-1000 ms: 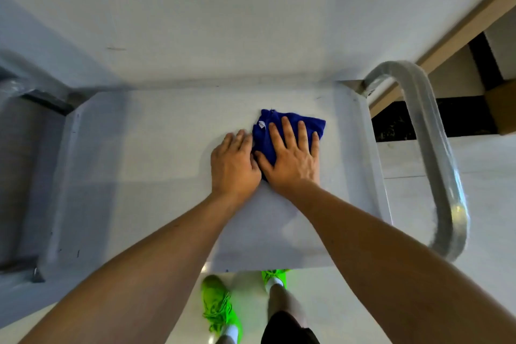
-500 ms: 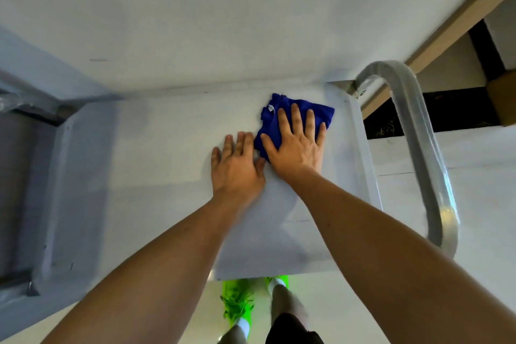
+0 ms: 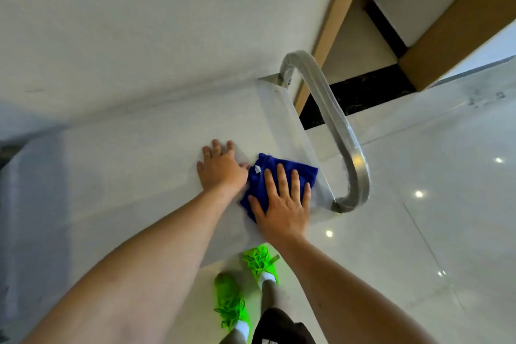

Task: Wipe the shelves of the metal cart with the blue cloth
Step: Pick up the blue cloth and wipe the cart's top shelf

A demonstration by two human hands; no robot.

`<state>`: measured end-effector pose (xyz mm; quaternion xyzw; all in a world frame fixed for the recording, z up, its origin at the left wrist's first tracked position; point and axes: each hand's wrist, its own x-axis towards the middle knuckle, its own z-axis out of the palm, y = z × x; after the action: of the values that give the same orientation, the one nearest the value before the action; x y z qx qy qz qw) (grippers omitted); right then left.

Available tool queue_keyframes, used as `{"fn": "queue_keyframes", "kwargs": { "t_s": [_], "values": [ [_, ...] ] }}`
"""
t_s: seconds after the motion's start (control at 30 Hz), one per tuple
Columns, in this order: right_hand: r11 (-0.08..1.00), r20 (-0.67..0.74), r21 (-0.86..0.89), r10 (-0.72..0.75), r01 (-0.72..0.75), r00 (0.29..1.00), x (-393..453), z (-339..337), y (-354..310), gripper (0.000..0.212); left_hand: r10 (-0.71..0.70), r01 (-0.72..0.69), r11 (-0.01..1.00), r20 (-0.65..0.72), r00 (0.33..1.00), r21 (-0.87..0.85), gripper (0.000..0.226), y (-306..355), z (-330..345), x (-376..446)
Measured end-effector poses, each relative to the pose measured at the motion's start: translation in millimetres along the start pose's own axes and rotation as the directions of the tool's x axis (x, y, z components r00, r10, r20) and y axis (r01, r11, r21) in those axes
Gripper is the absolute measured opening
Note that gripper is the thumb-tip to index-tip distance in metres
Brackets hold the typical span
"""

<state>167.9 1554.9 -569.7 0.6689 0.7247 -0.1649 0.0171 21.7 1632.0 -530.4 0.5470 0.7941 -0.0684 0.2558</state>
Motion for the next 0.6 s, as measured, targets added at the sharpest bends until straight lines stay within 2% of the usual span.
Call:
{"fn": "queue_keyframes", "kwargs": {
  "t_s": [0.17, 0.33, 0.4, 0.5, 0.6],
  "values": [
    [0.999, -0.048, 0.002, 0.039, -0.039, 0.998, -34, 7, 23, 0.072, -0.003, 0.002, 0.999, 0.018, 1.000, 0.050, 0.074, -4, 1, 5],
    [0.998, -0.076, -0.007, 0.065, -0.066, 0.995, -19, 11, 17, 0.072, -0.020, 0.020, 0.999, 0.004, 1.000, 0.043, 0.071, -3, -4, 9],
    [0.997, -0.070, -0.012, 0.075, -0.076, 0.995, -2, 9, 14, 0.074, -0.057, 0.057, 0.998, -0.004, 0.998, 0.016, 0.057, 0, -13, 16],
    [0.998, -0.073, -0.004, 0.057, -0.057, 0.996, 33, 3, 8, 0.075, -0.088, 0.086, 0.996, -0.052, 0.995, -0.039, 0.018, 0, -27, 28],
    [1.000, -0.061, 0.002, 0.021, -0.021, 0.998, 76, -6, -3, 0.077, -0.067, 0.063, 0.998, -0.152, 0.986, -0.029, 0.024, -6, -28, 27]
  ]
}}
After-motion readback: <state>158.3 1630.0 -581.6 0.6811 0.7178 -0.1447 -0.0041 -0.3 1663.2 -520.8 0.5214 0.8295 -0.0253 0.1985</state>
